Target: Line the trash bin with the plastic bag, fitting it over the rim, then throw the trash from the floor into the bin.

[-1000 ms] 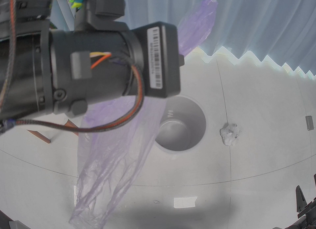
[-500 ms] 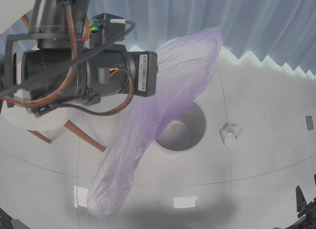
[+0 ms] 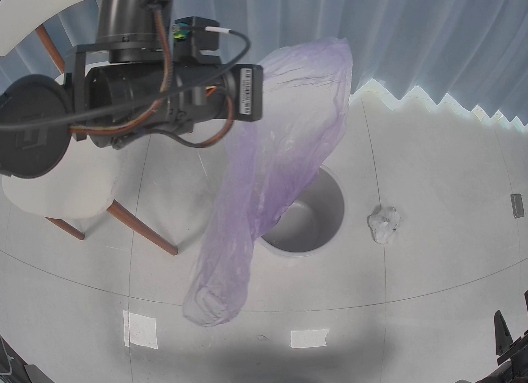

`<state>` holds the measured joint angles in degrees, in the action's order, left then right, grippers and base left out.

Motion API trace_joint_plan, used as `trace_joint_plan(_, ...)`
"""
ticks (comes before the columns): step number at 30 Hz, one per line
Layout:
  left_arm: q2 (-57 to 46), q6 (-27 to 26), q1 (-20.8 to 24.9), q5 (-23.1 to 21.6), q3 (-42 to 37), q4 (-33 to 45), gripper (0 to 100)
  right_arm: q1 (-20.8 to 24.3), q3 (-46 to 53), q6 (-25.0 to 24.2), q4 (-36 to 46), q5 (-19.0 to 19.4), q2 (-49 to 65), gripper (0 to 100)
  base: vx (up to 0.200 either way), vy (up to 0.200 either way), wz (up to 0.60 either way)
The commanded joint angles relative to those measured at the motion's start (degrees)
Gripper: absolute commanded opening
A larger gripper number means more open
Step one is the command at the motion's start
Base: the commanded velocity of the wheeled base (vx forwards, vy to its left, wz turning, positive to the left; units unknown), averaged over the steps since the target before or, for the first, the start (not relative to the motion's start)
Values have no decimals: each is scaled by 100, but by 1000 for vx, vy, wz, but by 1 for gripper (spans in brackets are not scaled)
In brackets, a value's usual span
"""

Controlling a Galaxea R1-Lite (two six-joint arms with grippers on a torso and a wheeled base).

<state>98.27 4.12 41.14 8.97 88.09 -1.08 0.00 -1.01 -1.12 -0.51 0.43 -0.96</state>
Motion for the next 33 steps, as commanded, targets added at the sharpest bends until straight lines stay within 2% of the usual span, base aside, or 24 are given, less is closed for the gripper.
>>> trace_joint_plan(1,368,511,808,8,428,-15,0,0,101,-2,-2,1,88,100,0,0,0)
trace_joint_plan(6,641,634,1238,52,859,3,0,0,101,-2,-2,1,88,100,0,0,0)
trace_joint_plan(13,940,634,1265,52,1158,3,0,0,101,-11,-2,1,88,100,0,0,0)
trace_joint_plan(22,940,739,834,166,455,3,0,0,101,-20,-2,1,88,100,0,0,0)
trace_joint_plan(29,527,941,939,166,-257,-6,0,0,101,-20,-2,1,88,100,0,0,0)
trace_joint_plan(33,386,1161,1177,157,-433,3,0,0,101,-20,-2,1,88,100,0,0,0)
